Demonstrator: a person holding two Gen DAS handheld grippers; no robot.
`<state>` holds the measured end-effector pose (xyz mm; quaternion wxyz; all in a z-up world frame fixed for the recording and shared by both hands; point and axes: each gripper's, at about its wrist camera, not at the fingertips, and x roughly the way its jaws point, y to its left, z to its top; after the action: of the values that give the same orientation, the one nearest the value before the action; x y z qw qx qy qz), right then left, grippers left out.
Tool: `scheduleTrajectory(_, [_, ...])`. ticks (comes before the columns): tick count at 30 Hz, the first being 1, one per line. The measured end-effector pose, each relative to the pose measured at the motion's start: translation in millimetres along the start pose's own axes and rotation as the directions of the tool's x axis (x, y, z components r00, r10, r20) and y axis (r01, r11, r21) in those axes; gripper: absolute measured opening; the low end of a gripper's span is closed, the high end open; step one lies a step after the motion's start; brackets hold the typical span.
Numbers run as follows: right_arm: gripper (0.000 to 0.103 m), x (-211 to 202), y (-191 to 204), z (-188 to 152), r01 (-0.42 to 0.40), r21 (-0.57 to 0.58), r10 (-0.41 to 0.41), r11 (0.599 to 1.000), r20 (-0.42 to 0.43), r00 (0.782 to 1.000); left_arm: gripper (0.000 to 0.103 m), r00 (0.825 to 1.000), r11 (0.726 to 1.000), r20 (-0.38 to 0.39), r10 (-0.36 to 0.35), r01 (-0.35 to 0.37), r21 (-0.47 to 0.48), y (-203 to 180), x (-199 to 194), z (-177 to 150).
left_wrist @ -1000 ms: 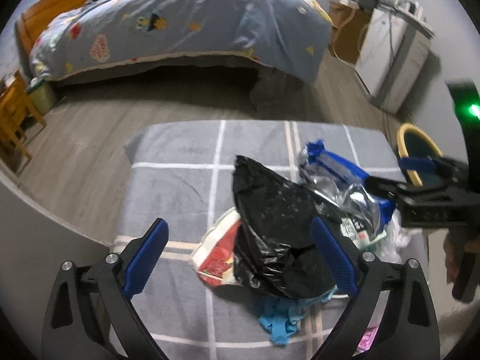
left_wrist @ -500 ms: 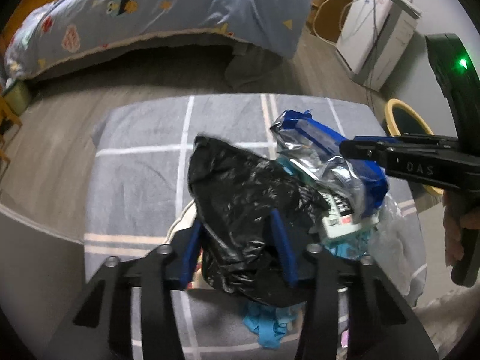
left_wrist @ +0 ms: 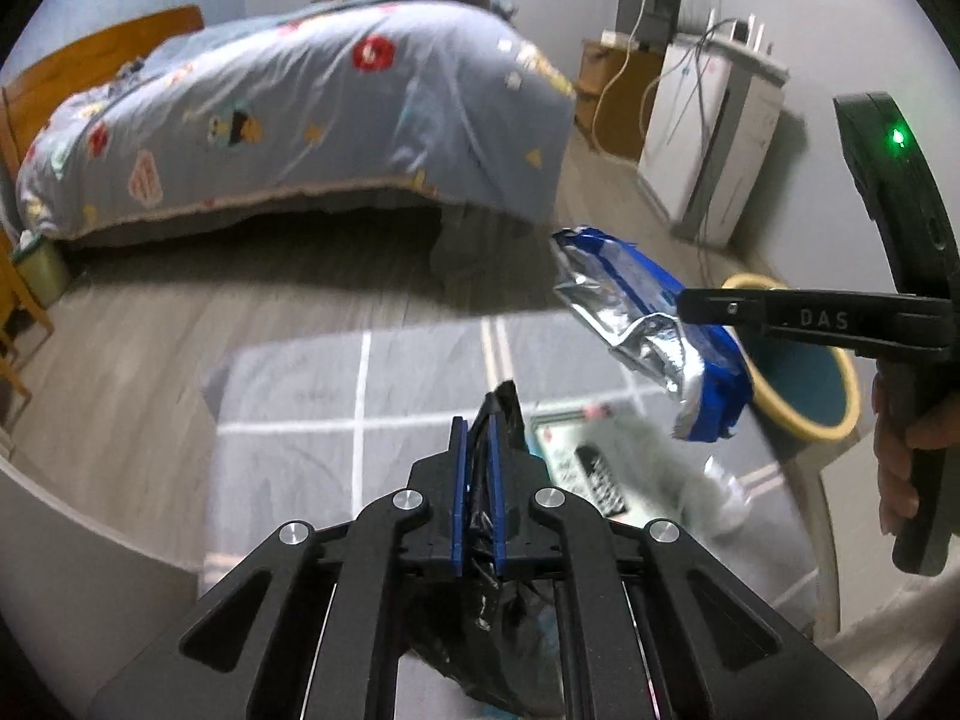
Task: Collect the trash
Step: 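Carry both items over the bin and open both grippers to drop them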
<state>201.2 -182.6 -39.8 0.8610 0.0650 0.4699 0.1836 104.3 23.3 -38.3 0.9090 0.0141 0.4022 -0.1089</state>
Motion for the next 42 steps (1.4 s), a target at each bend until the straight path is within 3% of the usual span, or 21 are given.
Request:
scheduleTrajectory(7, [0.015,-59.8,-51.3,16.9,0.046,0.059,-0.052,0.997,0.106,0.993,0.006,0.996,0.999,0.080,-0.032,0.034,-0.015,-16.5,-17.5,33.9])
scheduleTrajectory(14, [0.015,-88.1,-142.1,12.0,0.152,0.204,-0.179,0.967,0.119,0.977,0.006,0.977,0.986,0.140,-0.161,0.152,0.070,-88.2,-20.4,79.0])
scheduleTrajectory(19, [0.015,-93.1,-200.4,-1.4,0.223,0.282,-0.253,0.933,0.076,0.964,0.006,0.958,0.956,0.100,-0.268,0.251,0.154,-160.5,5.7,98.1])
scheduleTrajectory(26, [0.015,-90.5,-259.7,-27.0,0.289,0.360,-0.313,0.887,0.010,0.950,0.006,0.939,0.917,0.002,-0.343,0.334,0.219,-235.4,62.7,98.3])
scheduleTrajectory(34, [0.016,-74.6,-294.4,-45.8,0.320,0.426,-0.326,0.846,-0.060,0.943,0.006,0.937,0.912,-0.053,-0.345,0.348,0.217,-263.1,115.5,95.0])
scheduleTrajectory(36, [0.022,-72.1,-296.1,-44.1,0.319,0.433,-0.327,0.843,-0.059,0.943,0.007,0.937,0.913,-0.061,-0.343,0.348,0.212,-265.3,125.0,94.8])
scheduleTrajectory(38, [0.024,-71.4,-294.5,-43.0,0.303,0.437,-0.313,0.847,-0.051,0.949,0.015,0.939,0.914,-0.062,-0.337,0.343,0.215,-267.1,128.9,95.3])
scheduleTrajectory(40, [0.026,-71.7,-291.4,-41.5,0.307,0.424,-0.317,0.852,-0.048,0.947,0.034,0.943,0.918,-0.060,-0.328,0.333,0.216,-266.5,128.2,94.9])
scheduleTrajectory(41, [0.034,-71.2,-290.4,-40.7,0.310,0.419,-0.321,0.853,-0.048,0.946,0.049,0.944,0.921,-0.051,-0.325,0.329,0.210,-264.3,126.1,95.9])
scheduleTrajectory(42, [0.041,-70.7,-290.2,-40.4,0.311,0.418,-0.321,0.854,-0.048,0.946,0.057,0.944,0.923,-0.039,-0.326,0.327,0.204,-261.9,123.7,96.6])
